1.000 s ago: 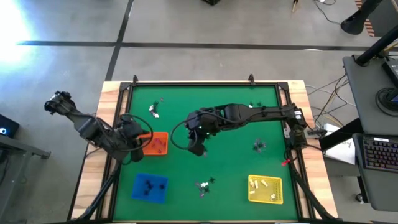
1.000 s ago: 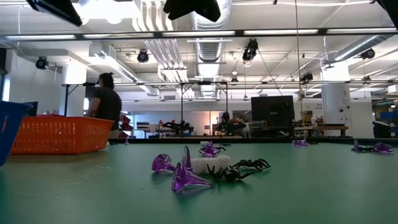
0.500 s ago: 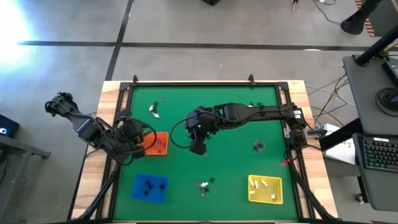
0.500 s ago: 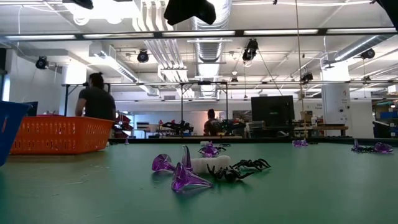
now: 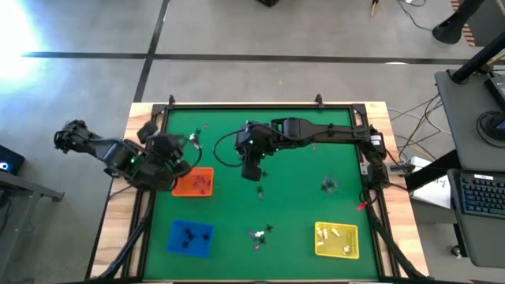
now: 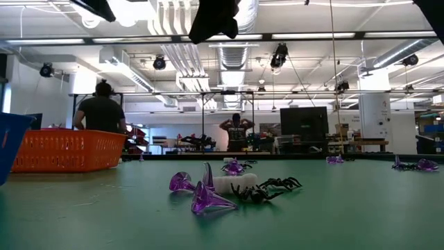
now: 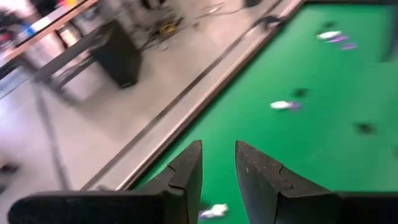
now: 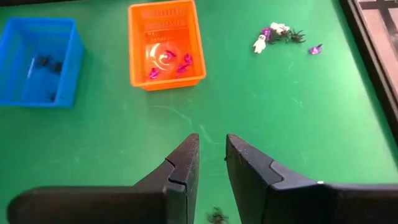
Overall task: Sort Halloween decoration
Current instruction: Put the violet witch hat toy into the orange bin
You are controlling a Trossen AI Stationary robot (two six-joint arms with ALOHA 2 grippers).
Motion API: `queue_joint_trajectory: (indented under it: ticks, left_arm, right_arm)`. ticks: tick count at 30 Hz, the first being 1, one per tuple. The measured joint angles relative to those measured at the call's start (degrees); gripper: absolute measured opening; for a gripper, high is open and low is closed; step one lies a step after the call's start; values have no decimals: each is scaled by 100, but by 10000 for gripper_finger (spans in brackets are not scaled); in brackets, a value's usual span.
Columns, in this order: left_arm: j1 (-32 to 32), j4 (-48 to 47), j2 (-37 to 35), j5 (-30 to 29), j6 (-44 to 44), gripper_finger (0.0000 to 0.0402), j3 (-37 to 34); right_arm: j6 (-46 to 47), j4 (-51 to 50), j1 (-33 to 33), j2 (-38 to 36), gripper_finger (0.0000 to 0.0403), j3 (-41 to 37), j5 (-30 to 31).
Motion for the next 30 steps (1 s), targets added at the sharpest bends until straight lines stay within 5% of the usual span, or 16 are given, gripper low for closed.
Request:
queue_joint_trajectory:
  ticks: [9, 17, 23, 30]
  left_arm:
    - [1436, -61, -191, 2, 362, 77, -105]
    - [2826, 309, -381, 230, -346, 77, -788]
    - [3657, 1686, -381, 436, 358, 77, -1562]
    - [4879, 4033, -278, 2079, 1444, 77, -2390]
  right_arm:
    - [-163, 81, -441, 9, 68, -69, -50]
    - [-189, 593, -545, 24, 68, -363, -51]
    - [57, 609, -538, 24, 64, -595, -56]
    - [468, 738, -536, 22, 63, -1045, -57]
